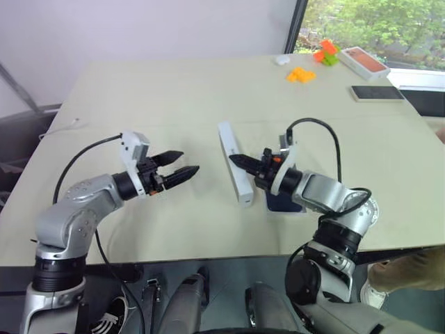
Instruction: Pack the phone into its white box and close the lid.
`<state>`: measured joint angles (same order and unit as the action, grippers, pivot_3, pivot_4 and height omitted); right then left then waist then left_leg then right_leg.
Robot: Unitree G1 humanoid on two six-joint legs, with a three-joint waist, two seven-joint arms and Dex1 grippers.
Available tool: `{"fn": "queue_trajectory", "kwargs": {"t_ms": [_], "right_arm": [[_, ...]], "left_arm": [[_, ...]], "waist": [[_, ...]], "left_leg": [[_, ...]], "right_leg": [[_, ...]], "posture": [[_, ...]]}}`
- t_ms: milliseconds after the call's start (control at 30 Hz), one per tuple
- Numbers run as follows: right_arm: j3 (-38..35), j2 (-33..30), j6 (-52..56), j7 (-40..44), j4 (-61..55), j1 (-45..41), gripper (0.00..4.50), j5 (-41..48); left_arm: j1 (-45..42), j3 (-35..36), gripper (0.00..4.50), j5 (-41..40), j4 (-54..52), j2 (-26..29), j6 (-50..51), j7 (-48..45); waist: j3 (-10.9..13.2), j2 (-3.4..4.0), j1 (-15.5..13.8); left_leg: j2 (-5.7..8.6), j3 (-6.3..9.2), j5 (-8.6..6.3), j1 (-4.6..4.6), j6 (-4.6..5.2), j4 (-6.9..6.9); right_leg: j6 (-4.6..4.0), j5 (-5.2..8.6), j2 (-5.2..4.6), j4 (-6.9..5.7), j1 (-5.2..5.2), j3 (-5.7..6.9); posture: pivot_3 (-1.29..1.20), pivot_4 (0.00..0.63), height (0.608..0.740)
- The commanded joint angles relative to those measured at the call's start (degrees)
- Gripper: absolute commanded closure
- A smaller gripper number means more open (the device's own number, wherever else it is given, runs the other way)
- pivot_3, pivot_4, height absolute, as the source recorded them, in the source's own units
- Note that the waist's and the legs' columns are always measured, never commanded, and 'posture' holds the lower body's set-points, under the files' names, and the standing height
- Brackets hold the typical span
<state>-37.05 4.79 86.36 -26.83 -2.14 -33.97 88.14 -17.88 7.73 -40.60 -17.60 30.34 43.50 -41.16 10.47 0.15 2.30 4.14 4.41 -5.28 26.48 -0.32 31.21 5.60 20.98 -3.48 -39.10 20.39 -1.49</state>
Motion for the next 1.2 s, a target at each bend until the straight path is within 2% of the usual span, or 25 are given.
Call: {"fn": "queue_trajectory", "kwargs": {"t_ms": [33,133,200,333,433,633,667,700,867,900,1133,1200], "right_arm": [[6.9,-2.9,-8.1,-6.8,-3.3,3.3,4.5,12.4],[13.2,-6.7,-14.9,-10.3,-5.4,6.8,4.5,20.0],[16.6,-9.5,-18.5,-11.1,-6.6,8.7,4.5,23.2],[22.0,-14.8,-23.1,-10.0,-8.2,10.3,4.5,23.7],[24.8,-16.4,-26.6,-9.4,-9.0,10.7,4.5,24.6],[28.2,-18.9,-31.4,-8.6,-10.4,11.1,4.5,24.9],[28.6,-19.2,-31.9,-8.6,-10.7,11.1,3.86,24.9],[29.1,-20.0,-32.5,-8.7,-10.9,11.1,3.58,24.9],[31.0,-21.8,-34.5,-8.1,-12.2,10.5,0.99,24.8],[31.2,-22.4,-35.0,-7.9,-12.1,10.1,0.61,24.7],[31.5,-27.6,-34.1,-1.3,-9.3,6.5,0.61,21.3],[31.3,-31.1,-32.0,4.3,-8.0,5.6,0.61,16.8]], "left_arm": [[-0.2,-2.6,2.93,0.3,-0.8,-2.5,-0.2,1.7],[-1.2,-6.1,4.46,3.3,1.1,-4.4,-2.4,2.0],[-2.2,-8.4,4.46,6.1,3.2,-6.1,-4.6,2.8],[-5.1,-12.4,4.46,11.7,9.4,-11.3,-9.3,5.4],[-6.5,-14.7,4.46,14.8,12.0,-13.7,-12.0,5.4],[-8.4,-15.6,4.46,14.8,14.4,-18.4,-11.1,5.3],[-8.4,-15.8,4.5,15.3,14.4,-18.6,-11.6,5.1],[-8.3,-15.9,4.5,15.3,14.3,-18.7,-11.8,4.8],[-8.1,-15.8,4.5,16.1,14.2,-18.9,-12.3,4.3],[-8.2,-15.6,4.5,16.3,14.3,-18.9,-12.5,4.4],[-8.6,-14.9,4.5,15.9,14.2,-19.6,-12.4,4.5],[-8.7,-14.6,4.5,15.5,14.2,-20.1,-11.9,4.8]], "waist": [[0.0,0.0,0.1],[0.0,0.0,0.2],[0.0,-0.01,0.2],[0.0,-0.01,0.1],[0.0,-0.03,0.1],[0.0,-0.04,0.1],[0.0,-0.04,0.1],[0.0,-0.04,0.0],[0.0,-0.04,-0.1],[0.0,-0.04,-0.1],[0.0,-0.05,-0.3],[0.0,-0.05,-0.4]], "left_leg": [[0.01,-0.03,0.02,0.02,0.02,0.01],[0.0,-0.04,0.03,0.03,0.05,0.02],[-0.02,-0.04,0.04,0.01,0.06,0.02],[-0.02,-0.05,0.05,0.02,0.09,0.05],[-0.02,-0.05,0.06,0.04,0.1,0.08],[-0.02,-0.02,0.06,0.12,0.1,0.05],[-0.02,-0.02,0.06,0.13,0.1,0.05],[-0.02,-0.02,0.06,0.14,0.1,0.05],[-0.02,-0.02,0.06,0.13,0.1,0.06],[-0.02,-0.02,0.06,0.14,0.1,0.06],[-0.02,-0.01,0.06,0.16,0.1,0.08],[-0.02,-0.01,0.06,0.16,0.1,0.08]], "right_leg": [[0.0,0.0,-0.01,0.02,-0.01,-0.01],[0.01,0.0,0.0,0.0,-0.07,-0.01],[0.01,0.0,0.01,-0.02,-0.1,0.0],[0.01,0.0,0.02,-0.01,-0.23,0.02],[0.01,0.0,0.02,-0.01,-0.23,0.02],[0.02,0.01,0.02,0.0,-0.18,0.04],[0.02,0.01,0.02,0.0,-0.17,0.04],[0.02,0.01,0.02,0.01,-0.17,0.03],[0.02,0.01,0.02,0.01,-0.19,0.04],[0.02,0.01,0.02,0.01,-0.18,0.04],[0.01,0.01,0.02,0.03,-0.17,0.04],[0.01,0.01,0.02,0.05,-0.19,0.05]], "posture": [[0.0,0.15,0.74],[0.0,0.15,0.74],[0.0,0.15,0.74],[0.0,0.15,0.74],[0.0,0.15,0.74],[0.0,0.15,0.74],[0.0,0.15,0.74],[0.0,0.15,0.74],[0.0,0.15,0.74],[0.0,0.15,0.74],[0.0,0.15,0.74],[0.0,0.15,0.74]]}}
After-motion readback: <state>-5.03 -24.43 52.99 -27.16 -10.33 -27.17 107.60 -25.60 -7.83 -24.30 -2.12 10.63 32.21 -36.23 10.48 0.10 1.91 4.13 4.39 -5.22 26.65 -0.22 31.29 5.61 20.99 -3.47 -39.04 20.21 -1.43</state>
